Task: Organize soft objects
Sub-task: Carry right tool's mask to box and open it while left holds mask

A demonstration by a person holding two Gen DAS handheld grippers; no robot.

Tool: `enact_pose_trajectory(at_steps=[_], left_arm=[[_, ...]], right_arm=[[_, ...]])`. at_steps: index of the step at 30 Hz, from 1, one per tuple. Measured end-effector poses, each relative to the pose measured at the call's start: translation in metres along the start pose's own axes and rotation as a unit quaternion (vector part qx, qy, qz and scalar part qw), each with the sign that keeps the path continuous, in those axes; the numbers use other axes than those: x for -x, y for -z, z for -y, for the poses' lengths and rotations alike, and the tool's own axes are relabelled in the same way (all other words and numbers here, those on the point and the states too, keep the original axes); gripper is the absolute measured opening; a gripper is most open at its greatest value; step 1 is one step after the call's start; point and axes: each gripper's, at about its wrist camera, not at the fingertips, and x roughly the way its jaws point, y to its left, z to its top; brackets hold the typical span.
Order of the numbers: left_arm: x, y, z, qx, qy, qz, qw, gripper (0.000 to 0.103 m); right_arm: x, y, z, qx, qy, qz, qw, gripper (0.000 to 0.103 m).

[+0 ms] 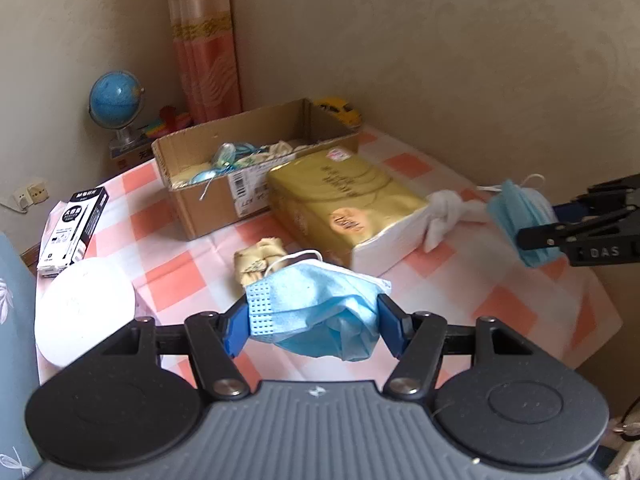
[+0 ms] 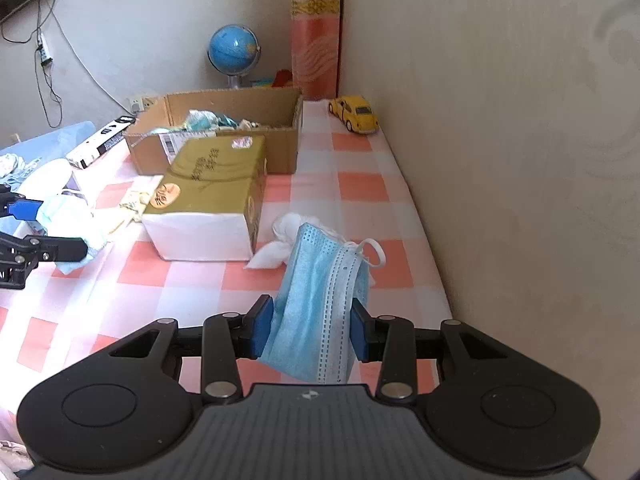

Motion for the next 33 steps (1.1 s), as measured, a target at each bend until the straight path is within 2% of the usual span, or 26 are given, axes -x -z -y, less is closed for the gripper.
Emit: enact_pose_trajectory(at_steps=[8, 17, 26, 33], left_arm=[[0.016, -0.002, 0.008, -0.005, 0.016, 0.020, 0.9996, 0.063], [0.025, -0.001, 0.007, 0.001, 0.021, 0.043, 0.9988, 0.063], [0.021, 0.002, 0.001, 0.022, 0.028, 0.046, 0.9983, 0.063], [0.011, 0.002, -0.006, 0.043, 0.019, 0.041, 0.9980, 0.063]], right_arm=[[0.015, -0.019, -0.005, 0.027, -0.010, 0.026, 0.999, 0.045], [0.005, -0.057, -0.009, 0.051, -0.024, 0.037, 0.998, 0.045], [-0.026, -0.125, -0.024, 0.085, -0.048, 0.051, 0.994, 0.045], [-0.077, -0.186, -0.039, 0.107, -0.076, 0.043, 0.990, 0.045]])
